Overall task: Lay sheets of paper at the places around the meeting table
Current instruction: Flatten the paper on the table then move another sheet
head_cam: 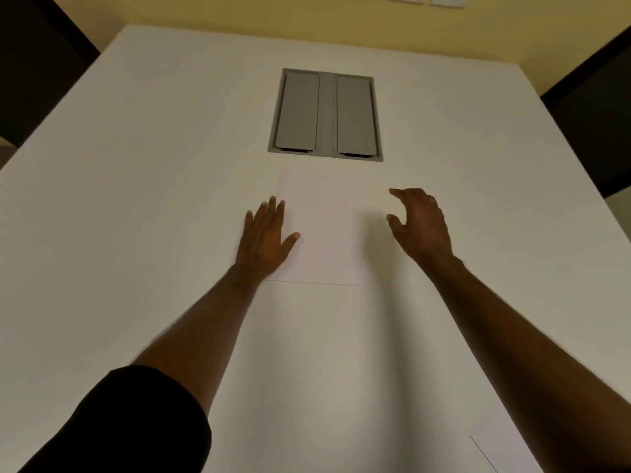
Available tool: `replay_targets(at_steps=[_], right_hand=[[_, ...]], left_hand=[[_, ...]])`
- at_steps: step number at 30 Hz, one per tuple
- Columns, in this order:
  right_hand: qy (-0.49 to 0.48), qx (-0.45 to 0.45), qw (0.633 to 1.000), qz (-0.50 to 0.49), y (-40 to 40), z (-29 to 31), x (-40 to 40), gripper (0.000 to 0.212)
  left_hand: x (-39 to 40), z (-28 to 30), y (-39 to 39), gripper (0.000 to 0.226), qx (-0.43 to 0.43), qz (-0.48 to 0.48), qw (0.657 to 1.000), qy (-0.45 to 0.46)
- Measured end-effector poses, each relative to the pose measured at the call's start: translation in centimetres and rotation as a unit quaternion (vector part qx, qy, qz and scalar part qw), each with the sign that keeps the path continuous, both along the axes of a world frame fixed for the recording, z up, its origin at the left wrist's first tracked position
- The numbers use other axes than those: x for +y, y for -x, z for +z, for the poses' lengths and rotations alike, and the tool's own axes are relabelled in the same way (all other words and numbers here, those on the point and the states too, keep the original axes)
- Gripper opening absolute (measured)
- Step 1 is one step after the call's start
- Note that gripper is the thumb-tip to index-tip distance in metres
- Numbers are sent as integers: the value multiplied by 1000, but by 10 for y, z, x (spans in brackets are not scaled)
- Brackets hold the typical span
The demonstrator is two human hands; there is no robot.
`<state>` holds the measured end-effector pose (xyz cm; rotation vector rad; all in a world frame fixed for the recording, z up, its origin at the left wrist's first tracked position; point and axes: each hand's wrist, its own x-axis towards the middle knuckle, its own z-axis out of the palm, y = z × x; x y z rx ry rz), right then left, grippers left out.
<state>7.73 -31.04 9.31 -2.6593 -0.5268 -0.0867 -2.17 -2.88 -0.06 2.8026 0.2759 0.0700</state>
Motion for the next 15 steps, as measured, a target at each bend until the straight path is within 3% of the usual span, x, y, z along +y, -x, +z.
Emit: replay_targets(at_steps=[7,15], right_hand=[[64,59,996,33,-47,-42,79,54],[121,110,987,-4,-87,-78,97,72]], left_hand=[[18,-25,-20,81,12,-27,999,-40],[19,-37,-31,85,21,-42,996,-80]])
